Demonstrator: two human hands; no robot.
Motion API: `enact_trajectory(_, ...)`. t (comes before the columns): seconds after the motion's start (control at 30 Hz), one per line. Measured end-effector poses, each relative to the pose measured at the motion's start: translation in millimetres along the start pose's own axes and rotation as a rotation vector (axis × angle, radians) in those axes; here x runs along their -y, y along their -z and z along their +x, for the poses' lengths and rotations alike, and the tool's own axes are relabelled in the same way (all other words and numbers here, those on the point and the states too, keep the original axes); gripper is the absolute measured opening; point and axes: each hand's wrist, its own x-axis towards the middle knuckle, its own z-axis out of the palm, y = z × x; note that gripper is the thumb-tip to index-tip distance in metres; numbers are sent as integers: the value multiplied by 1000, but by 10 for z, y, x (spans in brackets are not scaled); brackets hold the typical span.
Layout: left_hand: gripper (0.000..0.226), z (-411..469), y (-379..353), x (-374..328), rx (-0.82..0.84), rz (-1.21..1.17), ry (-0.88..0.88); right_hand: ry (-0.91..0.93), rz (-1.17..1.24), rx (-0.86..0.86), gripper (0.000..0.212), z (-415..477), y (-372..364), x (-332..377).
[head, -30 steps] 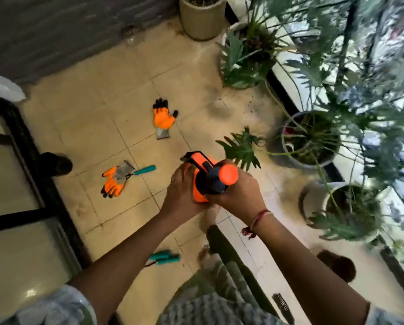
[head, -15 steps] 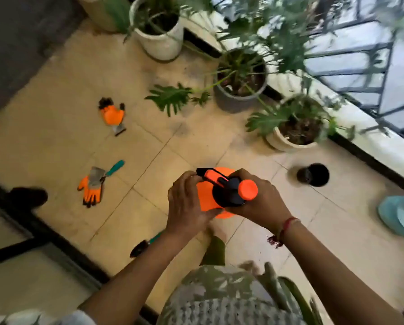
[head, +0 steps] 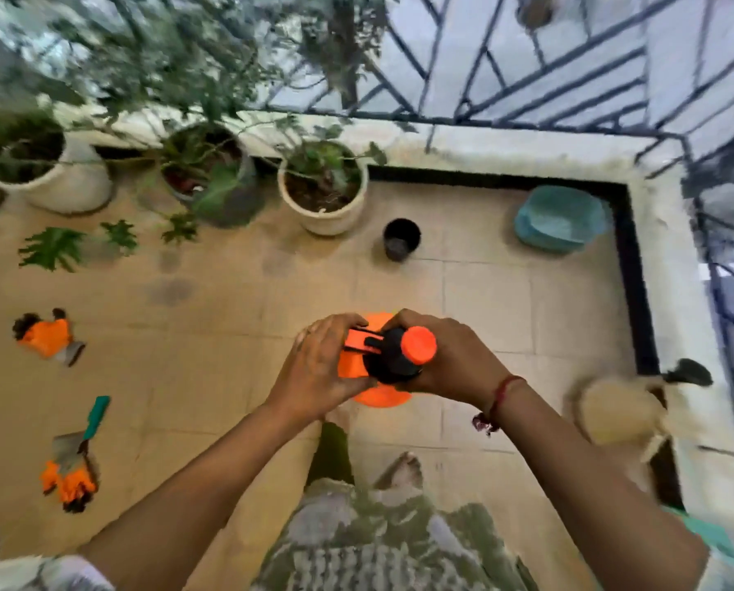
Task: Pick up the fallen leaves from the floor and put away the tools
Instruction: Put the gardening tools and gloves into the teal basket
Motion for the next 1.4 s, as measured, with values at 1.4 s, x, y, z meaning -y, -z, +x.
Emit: enact_trajectory(1.4,57,2179,-3670,-1362,644,3,-54,-454,100,-199,47,-1072,827,-4034)
